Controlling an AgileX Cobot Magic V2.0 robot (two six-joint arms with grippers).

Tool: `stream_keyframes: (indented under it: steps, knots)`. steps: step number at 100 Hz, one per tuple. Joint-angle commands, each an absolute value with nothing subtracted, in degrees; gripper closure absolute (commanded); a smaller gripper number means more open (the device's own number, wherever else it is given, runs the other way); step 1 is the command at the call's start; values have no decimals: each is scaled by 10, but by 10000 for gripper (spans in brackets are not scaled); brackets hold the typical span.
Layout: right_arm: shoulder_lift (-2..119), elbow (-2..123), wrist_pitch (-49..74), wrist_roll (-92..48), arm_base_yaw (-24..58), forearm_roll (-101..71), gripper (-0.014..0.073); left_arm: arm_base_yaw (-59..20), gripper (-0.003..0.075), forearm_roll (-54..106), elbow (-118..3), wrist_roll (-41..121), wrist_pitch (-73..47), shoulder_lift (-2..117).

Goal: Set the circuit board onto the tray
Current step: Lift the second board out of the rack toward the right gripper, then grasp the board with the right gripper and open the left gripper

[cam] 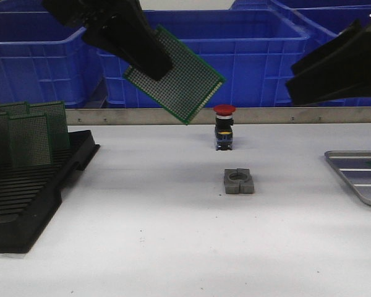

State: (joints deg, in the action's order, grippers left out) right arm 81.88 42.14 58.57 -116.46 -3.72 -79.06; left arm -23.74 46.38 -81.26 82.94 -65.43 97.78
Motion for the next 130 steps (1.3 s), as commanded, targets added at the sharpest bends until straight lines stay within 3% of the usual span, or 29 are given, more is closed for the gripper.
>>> stream_keyframes:
  steps: [1, 25, 46, 58, 77, 91, 100, 117, 124, 130]
  knots:
    - [799, 438, 595, -1177, -8, -817, 4, -246, 740, 516, -830, 841, -661, 954]
    - [799, 438, 536, -1177, 70, -818, 4, -285, 740, 524, -830, 841, -669, 971]
    - [799, 438, 514, -1177, 89, -829, 24, -317, 740, 532, -830, 841, -668, 976]
    - [799, 438, 517, -1176, 89, -839, 201, -318, 740, 533, -830, 841, -668, 976]
    - [799, 438, 539, -1172, 89, -839, 661, -318, 740, 533, -830, 841, -668, 976]
    - [799, 438, 549, -1169, 89, -839, 662, -318, 724, 533, -830, 841, -657, 976]
    - [799, 438, 547, -1159, 89, -839, 662, -318, 630, 533, -830, 841, -657, 976]
    - [799, 438, 521, -1092, 89, -836, 662, -315, 314, 533, -834, 840, -650, 976]
    - [799, 438, 507, -1053, 89, -834, 662, -312, 232, 532, -835, 840, -643, 976]
    - [799, 438, 493, -1021, 88, -834, 662, -305, 209, 523, -835, 840, -639, 971]
